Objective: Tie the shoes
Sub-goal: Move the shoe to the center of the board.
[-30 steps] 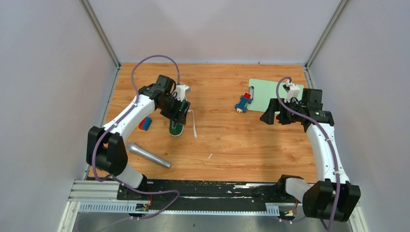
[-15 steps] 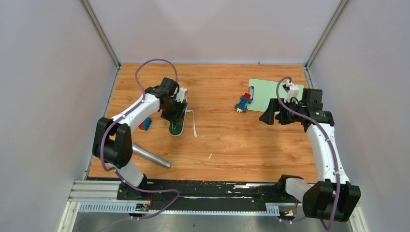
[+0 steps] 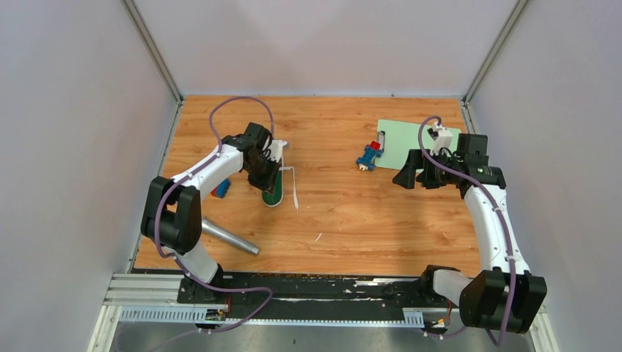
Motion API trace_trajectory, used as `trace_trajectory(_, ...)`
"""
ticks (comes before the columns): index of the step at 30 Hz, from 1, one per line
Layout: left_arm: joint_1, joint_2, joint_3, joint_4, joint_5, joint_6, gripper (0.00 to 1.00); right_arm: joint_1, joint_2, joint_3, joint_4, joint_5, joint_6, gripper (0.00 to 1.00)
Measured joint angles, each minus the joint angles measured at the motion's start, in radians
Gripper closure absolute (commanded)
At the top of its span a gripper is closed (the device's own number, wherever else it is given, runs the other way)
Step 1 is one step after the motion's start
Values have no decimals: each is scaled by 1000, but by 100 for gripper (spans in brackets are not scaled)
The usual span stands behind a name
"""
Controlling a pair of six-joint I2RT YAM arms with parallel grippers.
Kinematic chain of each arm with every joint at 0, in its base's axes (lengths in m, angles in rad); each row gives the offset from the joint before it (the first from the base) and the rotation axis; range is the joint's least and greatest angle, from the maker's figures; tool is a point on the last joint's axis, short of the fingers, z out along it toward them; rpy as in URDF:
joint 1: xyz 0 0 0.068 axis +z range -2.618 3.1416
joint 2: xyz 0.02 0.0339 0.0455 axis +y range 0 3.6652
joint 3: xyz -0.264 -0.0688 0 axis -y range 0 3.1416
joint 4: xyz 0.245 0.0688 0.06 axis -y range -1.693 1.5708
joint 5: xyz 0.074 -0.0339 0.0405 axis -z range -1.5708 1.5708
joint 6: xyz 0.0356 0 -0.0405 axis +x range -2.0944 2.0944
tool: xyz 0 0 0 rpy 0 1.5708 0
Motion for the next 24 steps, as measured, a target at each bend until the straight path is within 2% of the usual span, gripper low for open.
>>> trace_trajectory(8,-21,3,0,-6,11,40,100,0,10,-5,0,0,-4,10)
trace_trajectory(10,-48,3,0,-15,30,51,100,0,11,-5,0,0,-5,10)
trace_trajectory(18,-269,-5,-17,-64,188,89,100,0,22,-5,2,-2,-11,10)
trace_trajectory(22,-276,-4,-19,-83,240,91,100,0,23,-5,2,-7,-12,10)
trace_trajectory(24,-270,-5,-22,-82,259,91,91,0,23,-5,3,-8,-15,10)
